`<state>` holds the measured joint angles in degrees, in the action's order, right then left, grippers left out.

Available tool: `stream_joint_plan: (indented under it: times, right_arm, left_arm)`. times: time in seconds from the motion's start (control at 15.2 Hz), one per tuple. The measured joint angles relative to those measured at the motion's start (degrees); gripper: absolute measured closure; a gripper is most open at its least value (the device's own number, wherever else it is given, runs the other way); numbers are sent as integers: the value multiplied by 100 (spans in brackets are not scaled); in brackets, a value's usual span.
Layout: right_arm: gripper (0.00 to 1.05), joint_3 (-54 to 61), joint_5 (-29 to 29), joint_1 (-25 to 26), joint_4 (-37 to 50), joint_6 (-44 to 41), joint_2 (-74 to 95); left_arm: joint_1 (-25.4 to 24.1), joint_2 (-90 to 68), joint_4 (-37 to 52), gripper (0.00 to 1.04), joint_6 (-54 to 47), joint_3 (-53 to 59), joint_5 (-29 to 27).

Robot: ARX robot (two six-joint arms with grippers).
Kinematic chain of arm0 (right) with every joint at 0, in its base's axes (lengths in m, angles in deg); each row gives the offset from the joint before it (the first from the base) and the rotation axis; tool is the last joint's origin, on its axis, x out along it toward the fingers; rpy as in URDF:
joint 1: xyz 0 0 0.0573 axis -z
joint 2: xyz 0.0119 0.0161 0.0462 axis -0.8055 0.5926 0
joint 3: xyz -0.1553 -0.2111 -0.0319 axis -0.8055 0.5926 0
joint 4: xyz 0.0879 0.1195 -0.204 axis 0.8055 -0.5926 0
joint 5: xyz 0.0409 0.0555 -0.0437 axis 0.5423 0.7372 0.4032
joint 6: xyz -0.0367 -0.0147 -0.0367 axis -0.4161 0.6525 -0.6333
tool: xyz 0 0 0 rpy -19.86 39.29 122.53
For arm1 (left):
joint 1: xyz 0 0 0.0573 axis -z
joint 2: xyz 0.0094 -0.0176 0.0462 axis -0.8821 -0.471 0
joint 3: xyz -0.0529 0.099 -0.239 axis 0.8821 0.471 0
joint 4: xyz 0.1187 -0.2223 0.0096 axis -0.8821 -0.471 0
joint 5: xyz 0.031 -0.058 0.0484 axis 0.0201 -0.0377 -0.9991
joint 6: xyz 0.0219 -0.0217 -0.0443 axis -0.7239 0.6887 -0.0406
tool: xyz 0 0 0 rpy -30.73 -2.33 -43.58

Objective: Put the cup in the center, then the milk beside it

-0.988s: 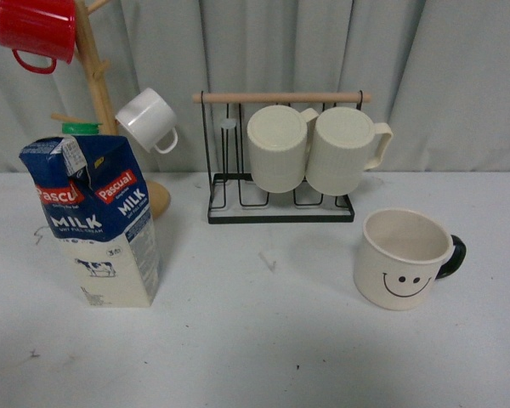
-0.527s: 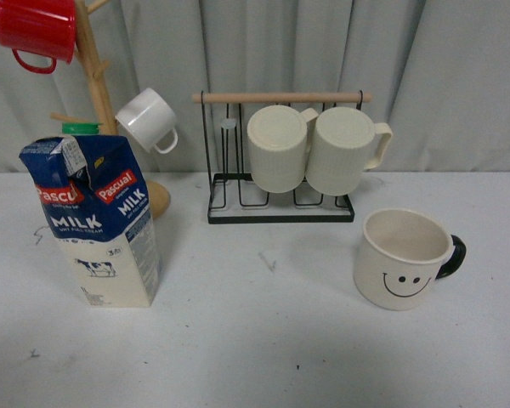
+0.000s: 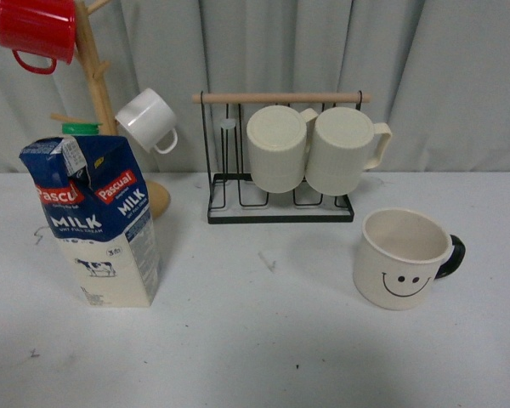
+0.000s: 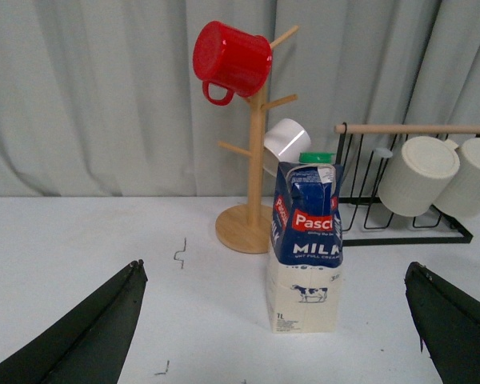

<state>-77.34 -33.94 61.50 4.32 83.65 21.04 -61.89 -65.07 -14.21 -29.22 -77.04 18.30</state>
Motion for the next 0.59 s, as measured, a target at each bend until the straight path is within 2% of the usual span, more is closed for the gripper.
stream_joint_plan:
  times: [0.07,0.13,0.26,0.33,0.4,0.59]
  right_arm:
    - [6,-101,227,308,846,107,863]
    - [6,-341,247,376,1912,186,2002]
    - [6,-1182,-254,83,3711,181,4321]
    - [6,-1720,-595,-107,4068,177,5394]
    - [6,-2653,-1008,-577,3650,162,7012]
    - [6,-4002,-1377,-1467,2516,162,8570]
  left_arm:
    - [0,0,-2,7,0,0,2]
    - [0,0,-4,7,0,0,0]
    - [0,0,-2,7,0,0,2]
    - [0,0,-2,7,0,0,0]
    - [0,0,-2,7,0,0,0]
    - [0,0,-2,7,0,0,0]
